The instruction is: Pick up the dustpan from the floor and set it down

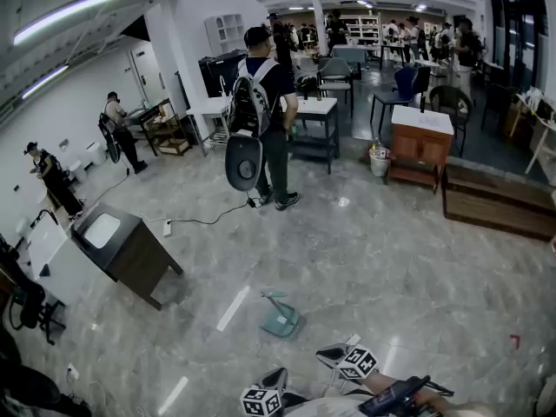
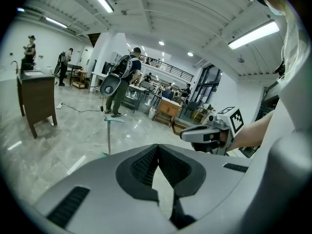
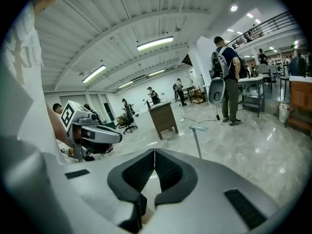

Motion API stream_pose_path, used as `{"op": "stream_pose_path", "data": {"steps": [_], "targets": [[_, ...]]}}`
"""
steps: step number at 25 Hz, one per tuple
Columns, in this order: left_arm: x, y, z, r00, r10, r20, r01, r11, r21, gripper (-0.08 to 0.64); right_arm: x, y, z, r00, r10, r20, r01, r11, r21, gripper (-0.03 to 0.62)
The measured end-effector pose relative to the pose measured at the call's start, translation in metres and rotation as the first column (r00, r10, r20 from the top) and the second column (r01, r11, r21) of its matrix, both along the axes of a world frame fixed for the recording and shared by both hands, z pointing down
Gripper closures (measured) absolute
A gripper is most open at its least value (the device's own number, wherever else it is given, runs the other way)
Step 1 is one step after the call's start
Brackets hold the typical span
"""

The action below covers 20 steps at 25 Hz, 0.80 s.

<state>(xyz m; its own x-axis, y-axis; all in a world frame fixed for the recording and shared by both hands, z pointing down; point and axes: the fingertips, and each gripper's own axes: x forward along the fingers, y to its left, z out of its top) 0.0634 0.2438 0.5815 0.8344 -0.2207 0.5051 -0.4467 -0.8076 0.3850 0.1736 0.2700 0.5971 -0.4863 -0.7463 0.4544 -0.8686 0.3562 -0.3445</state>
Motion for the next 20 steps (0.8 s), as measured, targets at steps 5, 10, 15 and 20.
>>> {"op": "stream_pose_path", "data": {"steps": [5, 10, 15, 20], "targets": [[-0.016, -0.013, 0.000, 1.000, -0.030, 0.004, 0.030, 0.999, -0.011, 0.548, -0.010, -0.013, 0.005, 1.000, -0.019, -0.008, 0.019, 1.000, -0.024, 0.574], [-0.032, -0.037, 0.003, 0.998, -0.061, 0.004, 0.061, 0.998, -0.034, 0.548, -0.023, -0.027, 0.003, 1.000, -0.025, -0.013, 0.024, 0.999, -0.046, 0.574], [-0.022, -0.057, -0.001, 0.999, -0.020, -0.025, 0.019, 0.999, -0.036, 0.548, -0.017, -0.035, 0.004, 0.999, 0.004, -0.044, -0.007, 0.996, -0.086, 0.574], [-0.024, -0.087, 0.001, 0.999, 0.001, -0.043, -0.002, 1.000, -0.026, 0.548, -0.010, -0.059, 0.004, 0.997, 0.044, -0.069, -0.049, 0.996, -0.080, 0.574]]}}
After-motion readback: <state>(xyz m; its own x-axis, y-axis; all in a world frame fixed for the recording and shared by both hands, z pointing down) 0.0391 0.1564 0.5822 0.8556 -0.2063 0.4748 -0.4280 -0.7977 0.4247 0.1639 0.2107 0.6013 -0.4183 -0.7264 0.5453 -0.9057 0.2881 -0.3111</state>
